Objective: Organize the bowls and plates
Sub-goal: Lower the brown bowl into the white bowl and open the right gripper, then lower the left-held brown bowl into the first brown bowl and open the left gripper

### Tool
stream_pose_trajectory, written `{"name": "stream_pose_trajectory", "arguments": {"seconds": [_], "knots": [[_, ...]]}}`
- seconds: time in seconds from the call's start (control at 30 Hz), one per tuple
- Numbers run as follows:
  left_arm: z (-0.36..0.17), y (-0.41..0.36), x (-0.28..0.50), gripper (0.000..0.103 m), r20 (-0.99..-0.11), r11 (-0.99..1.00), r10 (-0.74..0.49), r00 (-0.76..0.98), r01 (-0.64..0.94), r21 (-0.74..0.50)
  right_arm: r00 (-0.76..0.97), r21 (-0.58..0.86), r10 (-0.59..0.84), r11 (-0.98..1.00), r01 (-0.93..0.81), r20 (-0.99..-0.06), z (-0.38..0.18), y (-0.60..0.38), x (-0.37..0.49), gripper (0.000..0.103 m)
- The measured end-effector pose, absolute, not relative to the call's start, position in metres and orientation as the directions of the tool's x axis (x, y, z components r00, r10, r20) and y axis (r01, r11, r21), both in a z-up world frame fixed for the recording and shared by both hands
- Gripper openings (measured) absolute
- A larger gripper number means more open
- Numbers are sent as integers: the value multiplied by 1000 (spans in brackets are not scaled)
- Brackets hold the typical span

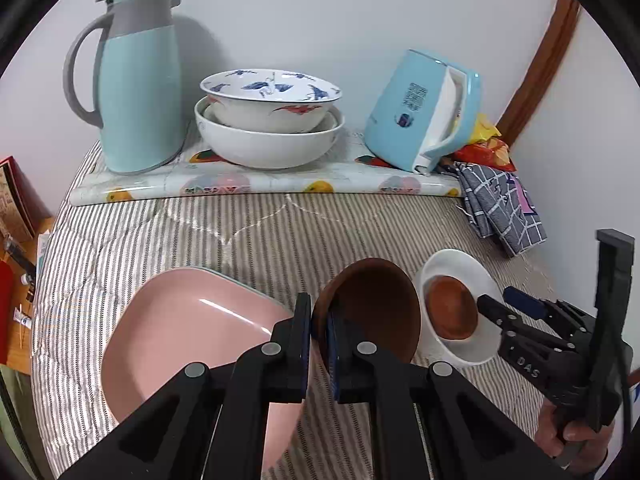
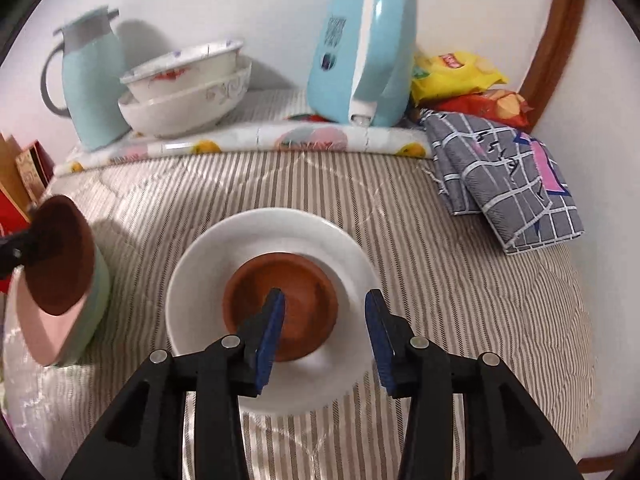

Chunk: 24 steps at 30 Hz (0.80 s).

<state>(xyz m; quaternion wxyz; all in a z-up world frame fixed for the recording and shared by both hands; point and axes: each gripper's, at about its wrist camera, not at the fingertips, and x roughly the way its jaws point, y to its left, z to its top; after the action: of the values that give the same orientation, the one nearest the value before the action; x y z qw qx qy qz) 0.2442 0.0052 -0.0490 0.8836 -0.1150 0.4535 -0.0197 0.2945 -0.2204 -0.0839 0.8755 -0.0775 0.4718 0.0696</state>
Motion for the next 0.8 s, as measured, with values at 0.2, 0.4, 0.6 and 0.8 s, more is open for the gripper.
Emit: {"name": "stream_pose_trajectory", "arguments": {"seconds": [0.2,0.4,0.6,0.8], "knots": [[-47,-14,246,8,-793,969,-170,585,-47,-242,588,-22,59,991,-130,-807,-69,-254,277,42],[-49,-41,251,8,-796,967,-208,569,-2,-253,599,-15,36,997,-80,-800,-68,-290,256,42],[-48,-66,262,8,-799,968,-228,556,41,-248,600,15,23,1000,-18,-800,-76,-320,243,42],[-50,-83,271,8,-805,971,-228,548,62,-232,596,24,17,1000,3,-803,-84,-334,236,42]]}}
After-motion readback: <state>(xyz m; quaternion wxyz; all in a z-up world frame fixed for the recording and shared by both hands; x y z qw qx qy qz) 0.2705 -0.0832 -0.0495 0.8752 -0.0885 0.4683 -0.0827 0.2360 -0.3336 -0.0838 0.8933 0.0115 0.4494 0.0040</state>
